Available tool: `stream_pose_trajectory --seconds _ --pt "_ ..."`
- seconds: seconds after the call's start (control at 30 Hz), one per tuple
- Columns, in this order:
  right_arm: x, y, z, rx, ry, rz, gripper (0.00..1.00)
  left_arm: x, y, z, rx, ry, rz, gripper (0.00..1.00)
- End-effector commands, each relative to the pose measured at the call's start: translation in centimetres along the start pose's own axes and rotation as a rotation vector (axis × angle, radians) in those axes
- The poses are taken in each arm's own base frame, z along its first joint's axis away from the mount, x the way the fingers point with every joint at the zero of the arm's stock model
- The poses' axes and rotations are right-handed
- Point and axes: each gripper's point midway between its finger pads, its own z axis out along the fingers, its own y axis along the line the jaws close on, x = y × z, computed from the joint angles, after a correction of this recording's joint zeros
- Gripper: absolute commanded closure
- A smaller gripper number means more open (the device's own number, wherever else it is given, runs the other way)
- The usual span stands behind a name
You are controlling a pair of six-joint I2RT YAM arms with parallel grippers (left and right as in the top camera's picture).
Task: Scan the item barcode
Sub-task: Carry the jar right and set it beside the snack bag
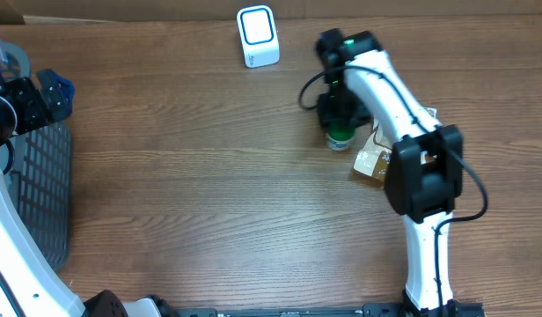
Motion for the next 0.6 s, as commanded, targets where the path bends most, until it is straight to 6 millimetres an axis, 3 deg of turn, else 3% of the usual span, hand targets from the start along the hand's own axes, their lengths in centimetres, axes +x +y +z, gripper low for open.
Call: stream_pose_trajectory --seconds 0.0,0.13,0.33,0.37,0.5,0.57 --pt "-0.3 -2.0 -0.3 -0.07 0.017 0.089 0.62 -0.1 -0.4 0.0 0.016 -0.003 -0.007 0.01" --pt "-0.1 -4.7 -0.1 -0.075 0.042 0.134 0.61 -0.1 -0.4 0.0 0.016 -0.003 -0.007 0.01" --pt "0.4 -6.6 -0.1 -0.075 0.068 0.162 0.43 -0.1 -0.4 0.0 0.016 -0.003 -0.007 0.0" --pt "0.5 -6.7 -0.1 -0.074 0.073 0.163 0.39 -0.1 -0.4 0.0 0.016 -0.003 -0.007 0.01" --pt "1.2 -6.8 -0.2 -0.073 0.1 0.13 0.03 -0.1 -0.4 0.0 0.016 -0.003 -0.007 0.0" --pt "1.7 -6.8 -0.8 -0.071 0.116 0.115 0.0 -0.1 -0.5 0.0 0.017 -0.003 -0.007 0.0"
